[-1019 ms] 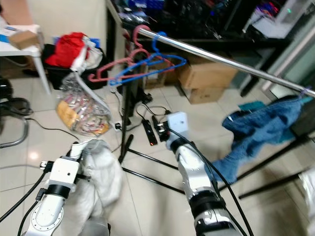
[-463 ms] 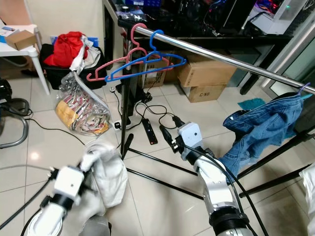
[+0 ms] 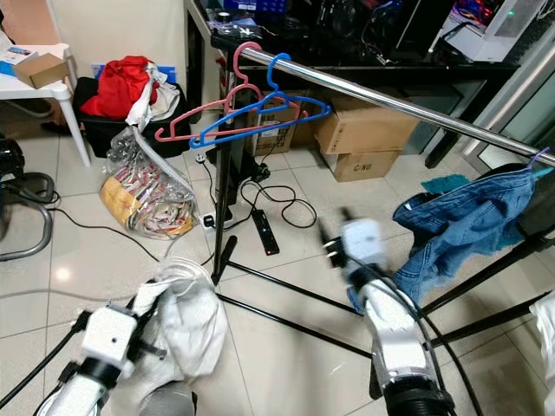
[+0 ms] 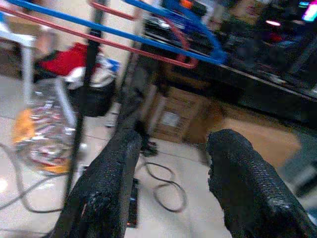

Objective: Hang hanger

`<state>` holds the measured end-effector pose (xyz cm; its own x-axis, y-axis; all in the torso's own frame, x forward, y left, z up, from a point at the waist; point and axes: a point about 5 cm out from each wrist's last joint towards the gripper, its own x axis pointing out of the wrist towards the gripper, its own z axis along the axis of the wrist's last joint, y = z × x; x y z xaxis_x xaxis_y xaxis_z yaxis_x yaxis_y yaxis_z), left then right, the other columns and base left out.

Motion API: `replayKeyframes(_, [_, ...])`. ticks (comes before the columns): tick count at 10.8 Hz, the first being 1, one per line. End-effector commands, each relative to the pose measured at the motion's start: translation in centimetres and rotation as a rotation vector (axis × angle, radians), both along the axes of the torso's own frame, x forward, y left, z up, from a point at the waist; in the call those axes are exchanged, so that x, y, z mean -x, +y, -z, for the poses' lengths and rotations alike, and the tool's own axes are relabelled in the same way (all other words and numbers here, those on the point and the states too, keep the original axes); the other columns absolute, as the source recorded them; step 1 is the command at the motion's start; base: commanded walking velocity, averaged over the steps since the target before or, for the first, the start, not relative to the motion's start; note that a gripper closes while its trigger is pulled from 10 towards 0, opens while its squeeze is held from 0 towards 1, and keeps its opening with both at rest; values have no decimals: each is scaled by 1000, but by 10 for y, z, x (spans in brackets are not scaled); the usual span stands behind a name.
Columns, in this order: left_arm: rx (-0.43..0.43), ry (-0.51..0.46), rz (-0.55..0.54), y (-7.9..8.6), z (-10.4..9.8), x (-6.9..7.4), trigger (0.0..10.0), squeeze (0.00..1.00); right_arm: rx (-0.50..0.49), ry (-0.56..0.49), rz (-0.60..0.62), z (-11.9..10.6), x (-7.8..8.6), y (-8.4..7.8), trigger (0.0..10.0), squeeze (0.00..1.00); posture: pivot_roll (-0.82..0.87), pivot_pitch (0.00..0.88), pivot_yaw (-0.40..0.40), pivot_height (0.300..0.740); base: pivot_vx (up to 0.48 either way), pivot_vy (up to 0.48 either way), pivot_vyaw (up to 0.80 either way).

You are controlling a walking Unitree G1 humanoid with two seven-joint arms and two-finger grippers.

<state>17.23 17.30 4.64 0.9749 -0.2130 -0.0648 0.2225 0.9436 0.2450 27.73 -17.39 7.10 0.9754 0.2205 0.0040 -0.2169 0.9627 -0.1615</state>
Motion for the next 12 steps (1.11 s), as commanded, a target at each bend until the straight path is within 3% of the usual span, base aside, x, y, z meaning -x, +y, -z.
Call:
replayKeyframes(1, [26,-45,-13,-5,-10,-3,10000,0,-13,25,39,4,5,-4,10000,0,371,66,-142,740,0,0,0])
replayKeyframes(4, [57,-50,-71,-11,-12,-5,10000,0,5,14,89,7,8,-3,10000,0,348,74,-146,740,0,0,0])
replayKeyframes(8, [61,-48,-73,-18,-12,-6,10000,0,-29,24,55,5,2,8,10000,0,351,83,-152,740,0,0,0])
replayKeyframes(12, [58,-50,-83,-20,-12,-6,10000,0,-32,30,22,3,-4,13,10000,0,358,81,-159,740,262,0,0])
